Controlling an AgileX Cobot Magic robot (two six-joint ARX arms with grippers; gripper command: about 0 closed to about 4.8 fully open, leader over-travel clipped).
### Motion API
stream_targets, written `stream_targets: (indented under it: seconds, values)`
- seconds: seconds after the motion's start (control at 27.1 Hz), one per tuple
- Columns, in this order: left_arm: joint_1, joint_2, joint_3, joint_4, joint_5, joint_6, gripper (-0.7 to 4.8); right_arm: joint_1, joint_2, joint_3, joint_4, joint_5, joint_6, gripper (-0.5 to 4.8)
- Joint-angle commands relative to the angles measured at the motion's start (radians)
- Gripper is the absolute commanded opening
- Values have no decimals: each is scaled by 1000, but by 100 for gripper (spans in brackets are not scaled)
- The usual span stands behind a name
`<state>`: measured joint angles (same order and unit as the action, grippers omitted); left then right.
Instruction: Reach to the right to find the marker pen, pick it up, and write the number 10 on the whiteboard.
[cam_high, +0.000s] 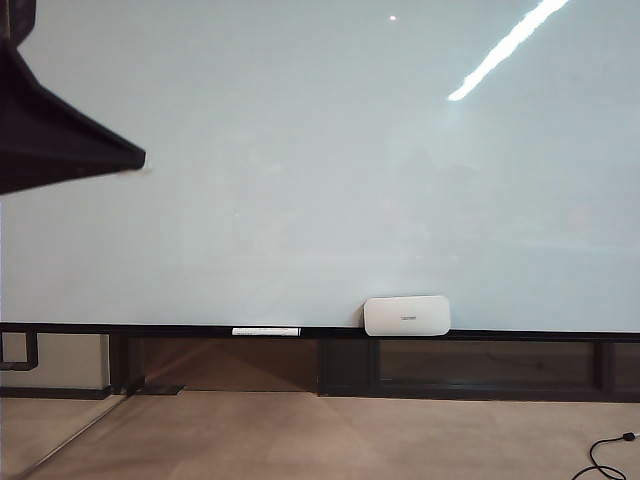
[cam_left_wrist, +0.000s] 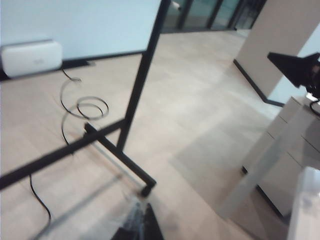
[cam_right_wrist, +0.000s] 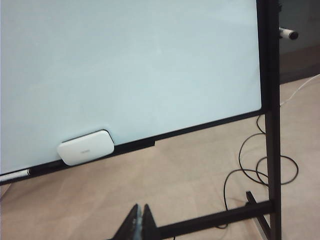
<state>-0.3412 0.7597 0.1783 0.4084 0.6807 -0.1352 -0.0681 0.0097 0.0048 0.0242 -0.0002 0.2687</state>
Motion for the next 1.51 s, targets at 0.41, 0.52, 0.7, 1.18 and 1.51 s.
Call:
stream_targets:
  seconds: [0.41,0.52,0.7,1.18,1.51]
  values:
    - [-2,-11,81,59,78,-44,-6,2,328,103,211,5,-9,-5]
    - [-2,-10,81,27,47,-26,-6,1,485,181,301,1,-44,-4]
    - [-2,-10,81,3,35,-10,-6,2,704,293,351,-6,-56,42]
    - [-2,73,152,16,133,3,-6,0,823,454,414,74,-174,43]
    - [-2,212,275,63,131,10,-6,-35,869,501,380,148,-203,45]
